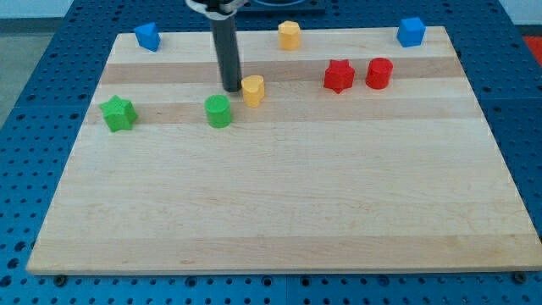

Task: Push the yellow heart diagonally bottom left to the red circle

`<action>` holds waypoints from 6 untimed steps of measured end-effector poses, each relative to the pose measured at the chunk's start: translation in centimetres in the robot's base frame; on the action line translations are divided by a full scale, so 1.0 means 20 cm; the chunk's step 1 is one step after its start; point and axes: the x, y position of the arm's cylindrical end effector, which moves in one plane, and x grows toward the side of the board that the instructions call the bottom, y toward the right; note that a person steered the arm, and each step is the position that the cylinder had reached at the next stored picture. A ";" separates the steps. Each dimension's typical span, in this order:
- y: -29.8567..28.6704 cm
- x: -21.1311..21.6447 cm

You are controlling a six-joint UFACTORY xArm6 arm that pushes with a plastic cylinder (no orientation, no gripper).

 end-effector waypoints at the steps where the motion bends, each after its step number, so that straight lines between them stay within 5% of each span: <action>1: 0.19 0.03; 2: 0.35 0.15; 5: 0.09 0.23; 6: 0.34 0.28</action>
